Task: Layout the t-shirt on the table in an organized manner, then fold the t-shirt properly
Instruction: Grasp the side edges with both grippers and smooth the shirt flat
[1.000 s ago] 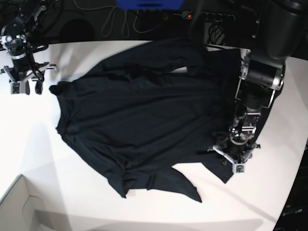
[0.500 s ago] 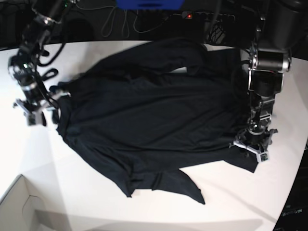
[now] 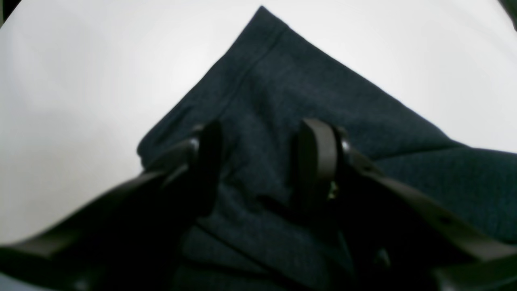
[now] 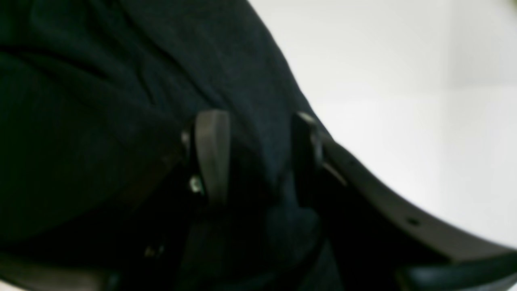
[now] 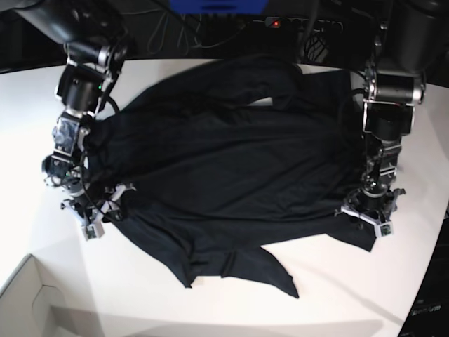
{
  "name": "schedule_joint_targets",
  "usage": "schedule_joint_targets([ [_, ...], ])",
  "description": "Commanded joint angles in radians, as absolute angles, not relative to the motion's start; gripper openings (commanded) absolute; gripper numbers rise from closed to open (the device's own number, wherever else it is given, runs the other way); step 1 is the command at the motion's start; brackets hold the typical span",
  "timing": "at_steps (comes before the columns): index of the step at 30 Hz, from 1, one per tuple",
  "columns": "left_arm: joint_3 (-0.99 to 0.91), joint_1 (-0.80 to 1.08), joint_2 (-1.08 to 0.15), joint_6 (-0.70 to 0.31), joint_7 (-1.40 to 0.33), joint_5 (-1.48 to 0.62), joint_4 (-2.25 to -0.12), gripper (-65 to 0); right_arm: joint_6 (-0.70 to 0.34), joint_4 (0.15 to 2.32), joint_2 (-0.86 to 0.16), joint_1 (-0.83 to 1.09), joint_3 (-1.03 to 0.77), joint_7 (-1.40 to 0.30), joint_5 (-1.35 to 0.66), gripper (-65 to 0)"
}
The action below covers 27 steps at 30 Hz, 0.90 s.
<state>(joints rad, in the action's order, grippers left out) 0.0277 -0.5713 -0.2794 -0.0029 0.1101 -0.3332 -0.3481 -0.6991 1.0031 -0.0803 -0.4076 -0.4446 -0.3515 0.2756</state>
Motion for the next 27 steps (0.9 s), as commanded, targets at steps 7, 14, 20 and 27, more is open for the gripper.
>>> schedule_joint_targets([
  [7,0.027,-0.599,-0.285,0.004,0.094,-0.328,-0.363,-35.2,-0.698,0.765,-0.188,-0.507,-0.45,-0.3,0.255,-39.4],
  [14,0.027,-0.638,-0.254,0.004,0.097,-0.328,-0.403,-35.2,-0.542,0.668,-0.272,-0.463,-0.45,-0.151,0.254,-39.4],
  [20,0.024,-0.654,-0.219,0.004,0.102,-0.328,-0.47,-35.2,-0.479,0.719,-0.28,-0.414,-0.544,-0.136,0.255,-39.6],
  [27,-0.058,-0.608,-0.188,0.004,0.09,-0.328,-0.638,-35.2,-0.475,0.848,-0.231,-0.367,-0.647,-0.142,0.262,-39.8],
])
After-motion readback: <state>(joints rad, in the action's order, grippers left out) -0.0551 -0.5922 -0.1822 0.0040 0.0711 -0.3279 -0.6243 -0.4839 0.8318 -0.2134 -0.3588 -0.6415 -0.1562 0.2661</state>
